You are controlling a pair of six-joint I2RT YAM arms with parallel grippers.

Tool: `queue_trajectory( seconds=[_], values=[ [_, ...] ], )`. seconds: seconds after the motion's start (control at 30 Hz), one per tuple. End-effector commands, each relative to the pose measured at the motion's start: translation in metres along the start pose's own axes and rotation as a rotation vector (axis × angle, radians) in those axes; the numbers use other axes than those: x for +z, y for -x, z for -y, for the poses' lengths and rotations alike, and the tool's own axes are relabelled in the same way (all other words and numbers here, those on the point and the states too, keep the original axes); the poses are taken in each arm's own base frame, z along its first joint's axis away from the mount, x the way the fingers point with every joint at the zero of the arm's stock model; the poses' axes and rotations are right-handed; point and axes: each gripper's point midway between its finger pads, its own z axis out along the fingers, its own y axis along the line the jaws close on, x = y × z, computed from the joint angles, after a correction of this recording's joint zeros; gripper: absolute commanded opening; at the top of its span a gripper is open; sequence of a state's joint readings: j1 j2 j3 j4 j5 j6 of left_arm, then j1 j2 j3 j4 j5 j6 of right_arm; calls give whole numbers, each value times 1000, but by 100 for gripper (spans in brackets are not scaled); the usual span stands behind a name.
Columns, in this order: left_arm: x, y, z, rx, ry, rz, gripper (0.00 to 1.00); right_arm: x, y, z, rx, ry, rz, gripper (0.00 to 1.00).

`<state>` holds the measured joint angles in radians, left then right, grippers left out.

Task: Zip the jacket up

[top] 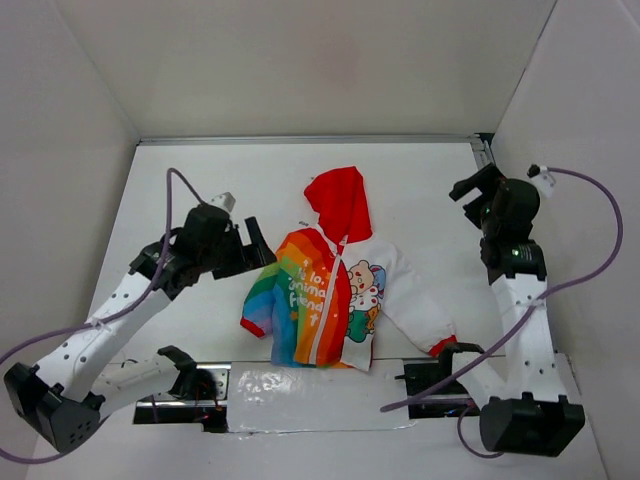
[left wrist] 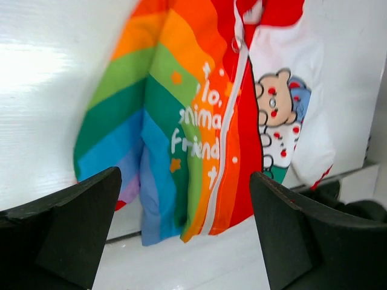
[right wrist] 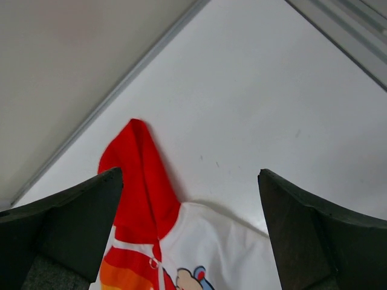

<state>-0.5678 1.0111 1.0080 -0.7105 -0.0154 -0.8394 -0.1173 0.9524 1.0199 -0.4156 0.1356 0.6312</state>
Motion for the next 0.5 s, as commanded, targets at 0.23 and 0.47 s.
queue_trajectory(
  seconds=[0.23,0.47],
  values=[
    [-41,30,1,-15,-107,165,99,-44,-11,35,11,-30,86,100],
    [-33,25,1,8,-110,142,99,-62,-6,39,39,2,162,100]
  ],
)
